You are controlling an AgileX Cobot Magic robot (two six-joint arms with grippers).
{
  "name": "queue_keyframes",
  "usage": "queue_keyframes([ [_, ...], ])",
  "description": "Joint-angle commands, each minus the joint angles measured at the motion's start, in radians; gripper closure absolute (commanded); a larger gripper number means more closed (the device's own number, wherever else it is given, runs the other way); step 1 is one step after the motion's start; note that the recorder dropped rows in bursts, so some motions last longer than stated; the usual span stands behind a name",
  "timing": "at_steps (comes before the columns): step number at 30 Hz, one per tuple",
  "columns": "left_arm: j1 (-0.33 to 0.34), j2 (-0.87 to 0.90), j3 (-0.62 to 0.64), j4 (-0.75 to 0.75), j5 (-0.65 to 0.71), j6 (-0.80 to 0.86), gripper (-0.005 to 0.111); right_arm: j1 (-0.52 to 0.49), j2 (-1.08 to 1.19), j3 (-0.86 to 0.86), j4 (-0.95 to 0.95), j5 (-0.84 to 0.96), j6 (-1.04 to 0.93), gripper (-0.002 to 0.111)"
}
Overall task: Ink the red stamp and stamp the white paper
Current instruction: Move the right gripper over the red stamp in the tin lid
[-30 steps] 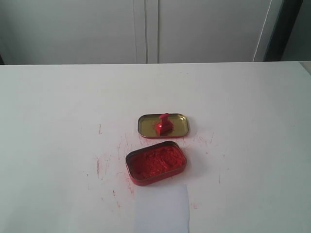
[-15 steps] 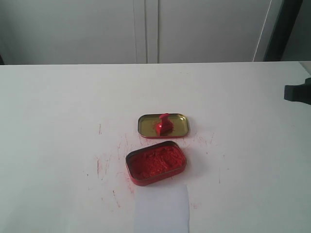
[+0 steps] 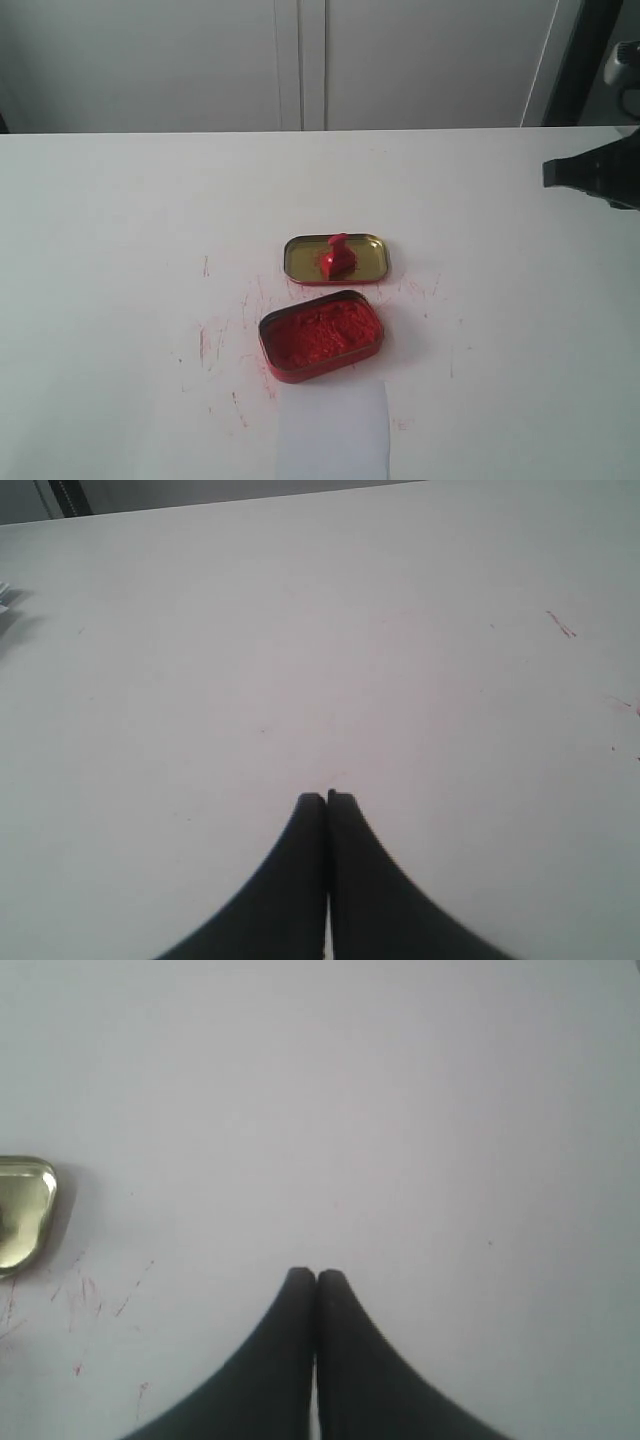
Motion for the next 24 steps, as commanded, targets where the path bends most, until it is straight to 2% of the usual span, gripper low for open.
queue_keyframes([
  [1, -0.003, 0.000, 0.002, -0.006, 0.000, -0.004, 0.107, 0.008, 0.081, -0.092, -0.003, 0.104, 0.005, 0.108],
  [6, -0.003, 0.000, 0.002, -0.006, 0.000, -0.004, 0.107, 0.032, 0.169, -0.191, 0.046, 0.178, 0.005, 0.108],
  [17, -0.003, 0.000, 0.002, -0.006, 0.000, -0.004, 0.107, 0.135, 0.348, -0.402, 0.048, 0.296, 0.005, 0.108],
  [24, -0.003, 0.000, 0.002, -0.006, 0.000, -0.004, 0.107, 0.161, 0.475, -0.560, 0.047, 0.425, 0.008, 0.108],
])
